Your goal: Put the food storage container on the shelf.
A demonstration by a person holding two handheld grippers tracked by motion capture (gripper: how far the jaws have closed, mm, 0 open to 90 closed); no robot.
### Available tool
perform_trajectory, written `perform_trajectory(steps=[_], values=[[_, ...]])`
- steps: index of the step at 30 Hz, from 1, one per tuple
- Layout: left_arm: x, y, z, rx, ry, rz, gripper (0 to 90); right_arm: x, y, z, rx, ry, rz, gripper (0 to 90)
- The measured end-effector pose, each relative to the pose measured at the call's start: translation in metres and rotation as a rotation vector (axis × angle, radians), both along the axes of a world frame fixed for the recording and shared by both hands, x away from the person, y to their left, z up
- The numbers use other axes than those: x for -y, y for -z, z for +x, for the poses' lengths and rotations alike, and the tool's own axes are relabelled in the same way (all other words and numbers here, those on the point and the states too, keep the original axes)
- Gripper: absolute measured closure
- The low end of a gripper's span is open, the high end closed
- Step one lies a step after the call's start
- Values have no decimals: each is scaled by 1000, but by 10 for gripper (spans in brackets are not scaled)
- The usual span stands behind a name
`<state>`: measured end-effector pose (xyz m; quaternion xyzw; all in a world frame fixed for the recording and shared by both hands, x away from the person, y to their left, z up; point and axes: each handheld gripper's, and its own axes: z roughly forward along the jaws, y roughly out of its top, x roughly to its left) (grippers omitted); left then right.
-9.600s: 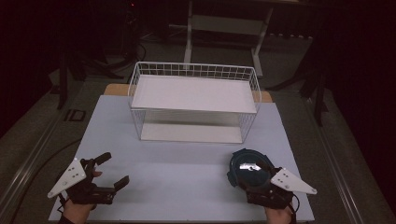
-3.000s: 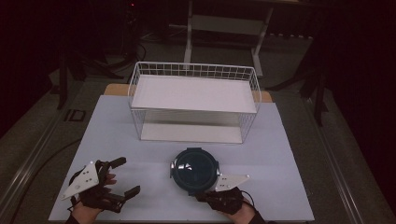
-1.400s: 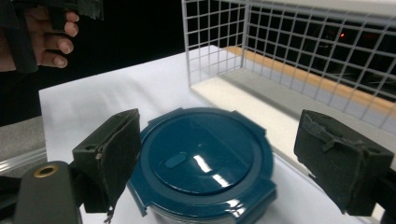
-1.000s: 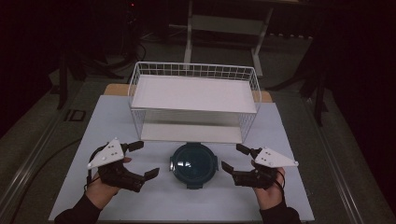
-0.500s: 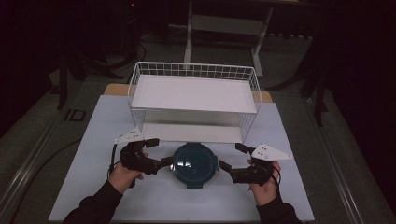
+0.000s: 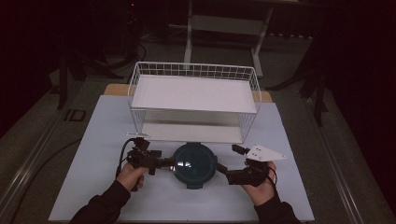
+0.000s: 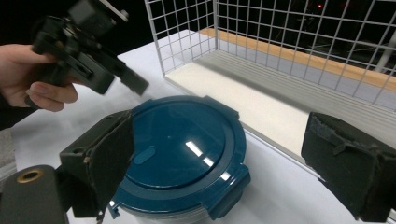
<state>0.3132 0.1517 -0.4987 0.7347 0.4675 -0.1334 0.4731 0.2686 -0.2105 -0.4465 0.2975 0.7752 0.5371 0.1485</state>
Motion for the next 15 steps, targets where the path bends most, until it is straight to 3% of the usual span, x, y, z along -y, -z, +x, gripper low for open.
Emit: perform_trajectory(steps=[2,4,7,9,15], values=[[1,5,3,-61,0,4,7,-1,1,-1,2,0,-6,95],[1,9,5,-142,-15,-21,8,-1,2,-1,-5,0,-10,95],[0,11,8,-183,-33,-33,52,-2,4,-1,-7,-2,-12,95],[0,11,9,-223,-35,-19,89,-2,4,-1,-13,-5,-11,95],[-3,15,13,-307,-56,-49,313,-3,4,-1,-10,-8,-10,95]])
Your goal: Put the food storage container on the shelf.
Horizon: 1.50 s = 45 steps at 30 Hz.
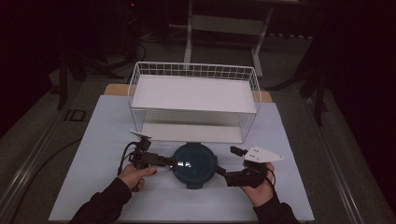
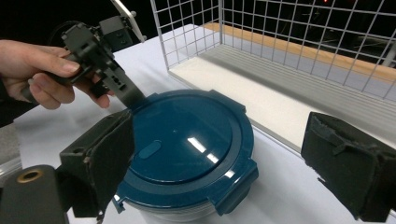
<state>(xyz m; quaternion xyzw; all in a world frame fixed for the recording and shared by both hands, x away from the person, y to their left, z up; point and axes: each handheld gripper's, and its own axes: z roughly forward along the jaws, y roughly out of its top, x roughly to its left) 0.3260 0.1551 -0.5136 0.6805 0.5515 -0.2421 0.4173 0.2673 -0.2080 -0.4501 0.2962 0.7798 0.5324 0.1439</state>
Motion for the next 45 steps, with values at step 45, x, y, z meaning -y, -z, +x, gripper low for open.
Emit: perform_trajectory(steps=[45], values=[[6,-9,-20,129,93,-15,575,16,52,38,-614,15,170,418]])
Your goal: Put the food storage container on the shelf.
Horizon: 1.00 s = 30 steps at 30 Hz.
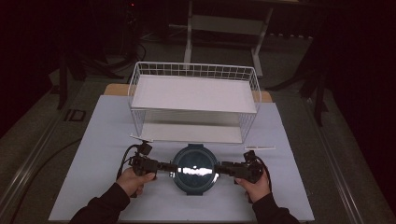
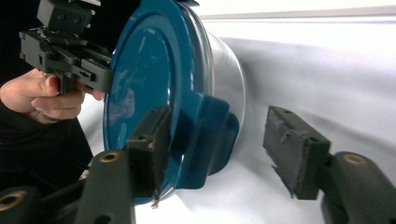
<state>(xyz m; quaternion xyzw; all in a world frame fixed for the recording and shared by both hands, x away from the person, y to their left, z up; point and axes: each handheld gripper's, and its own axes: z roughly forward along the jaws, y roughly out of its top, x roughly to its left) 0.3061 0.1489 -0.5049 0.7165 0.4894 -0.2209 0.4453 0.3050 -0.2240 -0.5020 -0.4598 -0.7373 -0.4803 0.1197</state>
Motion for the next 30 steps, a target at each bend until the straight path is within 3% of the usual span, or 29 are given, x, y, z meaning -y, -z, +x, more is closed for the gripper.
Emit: perform_trajectory(steps=[6,7,11,13,21,27,30], values=[[1,-1,-3,21,6,3,578,-3,4,-3,-45,-24,30,468],[1,-1,-3,20,2,4,578,-4,5,-3,-54,-30,40,509],[1,-1,-4,21,-5,0,577,-4,6,-4,-71,-24,49,517],[2,-2,-8,38,-20,2,575,-2,8,-3,-110,-13,71,527],[3,-4,-14,60,-29,33,571,-7,1,-10,-94,0,45,544],[4,-6,-21,84,-45,40,573,-6,0,-12,-98,-8,55,552],[4,-11,-21,118,-56,49,573,-7,0,-11,-93,-8,55,553]])
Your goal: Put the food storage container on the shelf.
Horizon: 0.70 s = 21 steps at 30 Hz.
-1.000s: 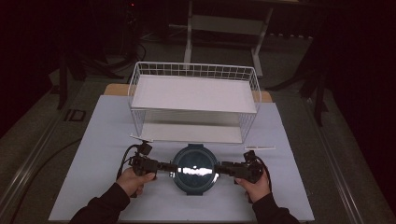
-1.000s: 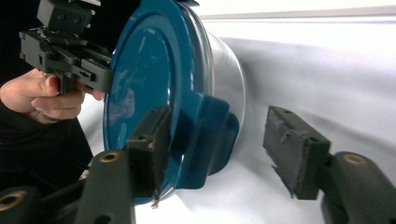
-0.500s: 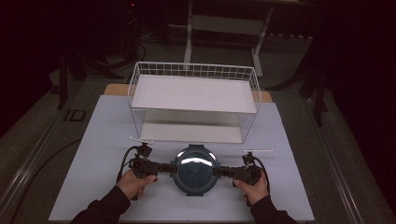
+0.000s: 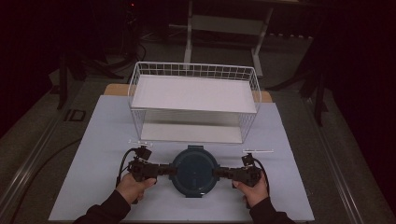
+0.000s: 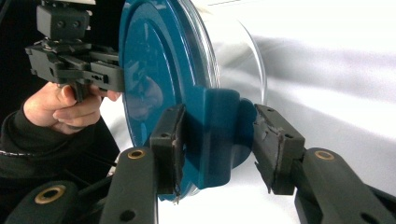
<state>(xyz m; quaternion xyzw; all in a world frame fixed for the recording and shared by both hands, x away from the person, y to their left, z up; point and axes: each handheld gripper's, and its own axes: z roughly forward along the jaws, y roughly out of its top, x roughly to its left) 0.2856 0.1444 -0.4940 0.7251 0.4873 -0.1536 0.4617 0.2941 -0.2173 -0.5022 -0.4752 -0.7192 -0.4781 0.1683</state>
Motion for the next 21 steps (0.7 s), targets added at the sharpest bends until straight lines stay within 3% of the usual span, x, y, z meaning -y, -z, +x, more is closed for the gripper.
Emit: perform_trajectory(steps=[7,12,21], values=[[-1,-4,4,27,12,-15,574,0,-8,5,40,-1,0,553],[0,-9,13,93,7,-31,574,1,-20,14,100,0,-10,554],[0,-13,29,144,-10,-21,572,0,-25,34,138,-6,-15,553]])
